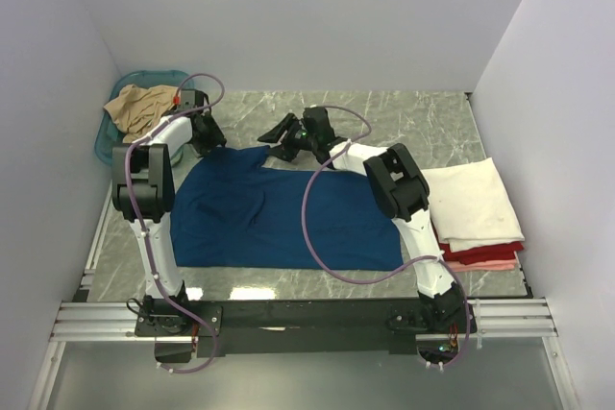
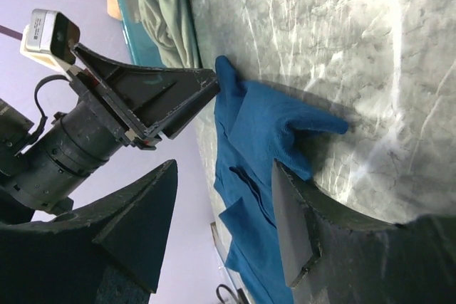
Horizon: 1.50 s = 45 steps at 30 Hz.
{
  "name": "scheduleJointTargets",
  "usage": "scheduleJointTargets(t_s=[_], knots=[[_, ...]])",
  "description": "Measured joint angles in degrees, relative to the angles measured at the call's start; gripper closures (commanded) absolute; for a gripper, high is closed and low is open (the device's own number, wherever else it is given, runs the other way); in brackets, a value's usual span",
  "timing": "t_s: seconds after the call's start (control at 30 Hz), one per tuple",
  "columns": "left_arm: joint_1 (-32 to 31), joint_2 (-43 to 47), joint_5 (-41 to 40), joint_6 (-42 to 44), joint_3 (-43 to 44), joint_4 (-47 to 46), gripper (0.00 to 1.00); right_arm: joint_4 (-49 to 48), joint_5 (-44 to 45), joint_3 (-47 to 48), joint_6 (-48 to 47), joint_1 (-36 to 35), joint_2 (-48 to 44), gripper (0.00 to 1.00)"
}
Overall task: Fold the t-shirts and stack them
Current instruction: Fold the tshirt
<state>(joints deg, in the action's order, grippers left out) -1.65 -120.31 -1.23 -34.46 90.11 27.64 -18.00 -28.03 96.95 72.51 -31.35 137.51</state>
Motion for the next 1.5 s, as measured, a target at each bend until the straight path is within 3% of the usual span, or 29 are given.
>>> scheduleJointTargets(t_s=[0.47, 0.67, 0.77, 0.9, 1.1, 1.5], knots=[[0.1, -0.4, 0.0, 0.9, 2.2, 0.6, 0.44, 0.7, 1.3, 0.6, 0.7, 0.0, 3.5, 0.38], [0.1, -0.4, 0.1, 1.0, 2.5, 0.7, 0.44, 2.0, 1.5, 7.5, 1.4, 0.0, 7.3, 0.39], [0.1, -0.5, 0.1, 1.2, 2.6, 0.8, 0.45, 2.6, 1.4, 10.3, 2.0, -0.2, 9.1, 0.46], [0.1, -1.4, 0.0, 1.3, 3.6, 1.1, 0.45, 2.5, 1.3, 11.2, 2.6, -0.2, 10.5, 0.69], [0.1, -2.9, -0.2, 1.3, 5.1, 1.4, 0.46, 2.1, 0.1, 11.2, 2.5, -0.2, 11.2, 0.91], [0.1, -5.2, -0.3, 2.1, 9.4, 2.2, 0.55, 0.1, -2.1, 9.5, -2.4, -0.2, 11.2, 0.97]])
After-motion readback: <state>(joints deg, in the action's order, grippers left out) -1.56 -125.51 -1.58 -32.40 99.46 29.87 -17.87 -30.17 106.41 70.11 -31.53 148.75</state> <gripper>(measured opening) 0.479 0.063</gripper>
